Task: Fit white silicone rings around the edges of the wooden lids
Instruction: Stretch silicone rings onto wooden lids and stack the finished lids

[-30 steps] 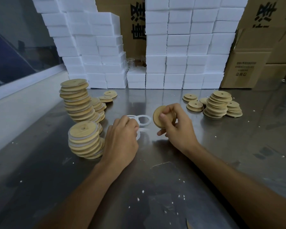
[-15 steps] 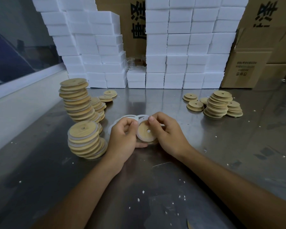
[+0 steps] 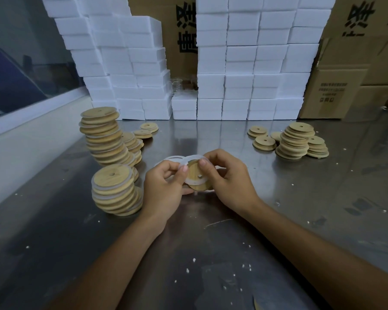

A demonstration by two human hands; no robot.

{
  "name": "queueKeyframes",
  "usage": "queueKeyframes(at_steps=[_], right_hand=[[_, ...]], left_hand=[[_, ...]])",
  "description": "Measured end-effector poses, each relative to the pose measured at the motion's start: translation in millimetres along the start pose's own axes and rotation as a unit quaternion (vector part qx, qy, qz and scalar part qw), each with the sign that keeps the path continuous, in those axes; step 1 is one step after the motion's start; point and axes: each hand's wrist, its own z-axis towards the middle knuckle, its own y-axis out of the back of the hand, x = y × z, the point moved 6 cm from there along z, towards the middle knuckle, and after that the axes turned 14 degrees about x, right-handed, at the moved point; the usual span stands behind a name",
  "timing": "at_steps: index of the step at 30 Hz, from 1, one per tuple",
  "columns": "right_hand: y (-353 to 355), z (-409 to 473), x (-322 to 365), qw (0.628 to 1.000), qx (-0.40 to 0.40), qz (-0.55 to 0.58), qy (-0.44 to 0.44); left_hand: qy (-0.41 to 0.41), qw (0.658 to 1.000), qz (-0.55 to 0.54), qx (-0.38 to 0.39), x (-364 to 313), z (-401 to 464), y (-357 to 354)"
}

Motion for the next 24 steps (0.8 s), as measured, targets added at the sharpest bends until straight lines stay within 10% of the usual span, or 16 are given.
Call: queueKeyframes(at_steps=[24], right_hand=[[5.5,-2.1,-6.8,0.985,0.020,0.151,-0.085]], left_hand=[[-0.013,0.999,0.032,-0.038,3.3,2.6,10.9]])
